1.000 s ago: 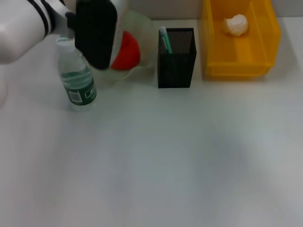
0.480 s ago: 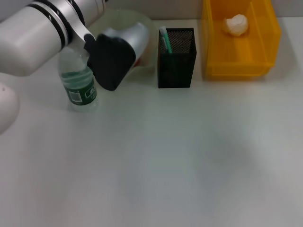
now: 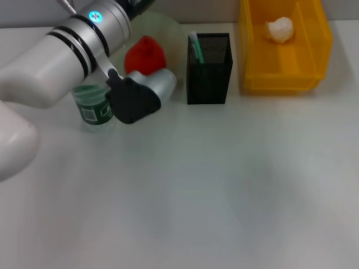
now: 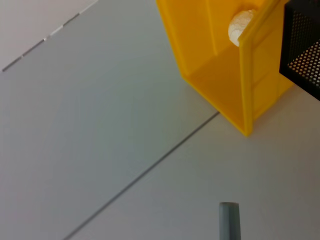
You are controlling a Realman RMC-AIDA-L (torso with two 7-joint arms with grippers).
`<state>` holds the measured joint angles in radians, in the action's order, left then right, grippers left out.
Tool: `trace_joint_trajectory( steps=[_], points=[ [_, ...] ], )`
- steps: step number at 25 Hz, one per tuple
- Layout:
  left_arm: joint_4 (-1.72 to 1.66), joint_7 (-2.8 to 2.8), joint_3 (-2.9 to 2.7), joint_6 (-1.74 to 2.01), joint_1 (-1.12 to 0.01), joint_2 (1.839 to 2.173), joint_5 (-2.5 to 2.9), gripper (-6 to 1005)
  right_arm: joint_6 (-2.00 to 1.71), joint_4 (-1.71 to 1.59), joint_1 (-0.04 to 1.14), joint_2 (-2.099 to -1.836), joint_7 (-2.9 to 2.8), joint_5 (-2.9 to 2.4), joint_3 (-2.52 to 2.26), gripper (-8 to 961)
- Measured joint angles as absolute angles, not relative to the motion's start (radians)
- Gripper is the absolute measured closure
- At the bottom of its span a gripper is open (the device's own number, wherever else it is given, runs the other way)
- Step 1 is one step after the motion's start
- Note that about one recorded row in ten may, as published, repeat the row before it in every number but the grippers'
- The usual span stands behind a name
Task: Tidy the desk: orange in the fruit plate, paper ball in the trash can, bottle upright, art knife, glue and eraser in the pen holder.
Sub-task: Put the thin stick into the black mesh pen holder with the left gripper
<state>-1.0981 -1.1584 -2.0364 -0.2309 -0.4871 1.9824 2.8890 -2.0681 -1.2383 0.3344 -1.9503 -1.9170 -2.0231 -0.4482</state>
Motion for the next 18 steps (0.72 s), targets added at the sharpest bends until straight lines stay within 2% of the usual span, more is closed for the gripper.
trace_joint_trajectory(
  steps=[11,18],
  points=[
    [-0.948,-1.075,-2.118,-0.412,-0.518,2.011,2.885,806,-2.061,-1.204,0.331,-1.952,-1.888,-2.033,-0.451,281],
    [-0.786,-1.001,-2.138,-0.481,-0.584,2.049,2.884,804,-2.065,-1.195,0.32,-1.955,-1.877,-2.038,-0.451,280]
  ],
)
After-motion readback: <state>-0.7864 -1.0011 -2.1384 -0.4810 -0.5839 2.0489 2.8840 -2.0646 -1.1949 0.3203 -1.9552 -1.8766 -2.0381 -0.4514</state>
